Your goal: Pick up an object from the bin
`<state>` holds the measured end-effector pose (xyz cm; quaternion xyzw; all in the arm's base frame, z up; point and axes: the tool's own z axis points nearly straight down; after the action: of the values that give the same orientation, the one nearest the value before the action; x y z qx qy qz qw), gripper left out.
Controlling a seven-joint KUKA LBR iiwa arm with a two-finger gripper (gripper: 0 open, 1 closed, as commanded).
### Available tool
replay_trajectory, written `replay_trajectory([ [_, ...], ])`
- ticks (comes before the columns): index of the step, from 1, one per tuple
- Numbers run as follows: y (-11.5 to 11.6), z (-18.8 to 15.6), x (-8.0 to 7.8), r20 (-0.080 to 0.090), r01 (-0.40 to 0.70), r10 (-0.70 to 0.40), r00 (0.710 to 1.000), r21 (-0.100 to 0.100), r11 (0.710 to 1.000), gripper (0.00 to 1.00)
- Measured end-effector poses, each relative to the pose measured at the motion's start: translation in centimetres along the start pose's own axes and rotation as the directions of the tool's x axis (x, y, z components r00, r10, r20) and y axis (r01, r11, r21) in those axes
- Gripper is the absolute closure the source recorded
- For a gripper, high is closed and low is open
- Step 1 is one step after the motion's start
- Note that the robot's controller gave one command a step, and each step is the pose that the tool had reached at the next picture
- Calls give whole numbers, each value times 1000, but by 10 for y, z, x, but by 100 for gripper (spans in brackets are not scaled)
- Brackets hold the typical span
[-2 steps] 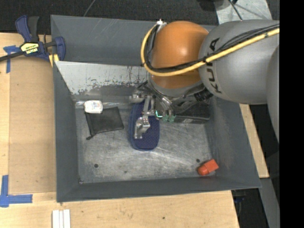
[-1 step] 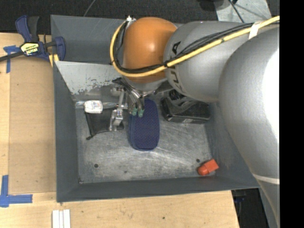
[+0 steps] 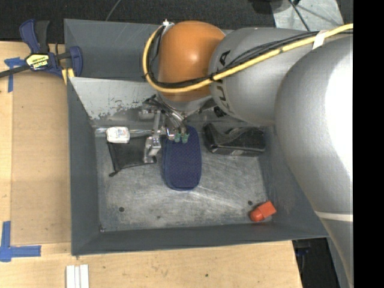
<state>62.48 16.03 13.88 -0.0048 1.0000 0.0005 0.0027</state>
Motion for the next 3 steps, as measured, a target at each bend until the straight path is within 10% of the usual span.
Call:
replay_trajectory([
  [1, -1, 15, -2, -4, 230, -230, 973, 0, 973, 0],
  [3, -3, 65, 7, 5, 65, -65, 998, 0, 998, 0],
])
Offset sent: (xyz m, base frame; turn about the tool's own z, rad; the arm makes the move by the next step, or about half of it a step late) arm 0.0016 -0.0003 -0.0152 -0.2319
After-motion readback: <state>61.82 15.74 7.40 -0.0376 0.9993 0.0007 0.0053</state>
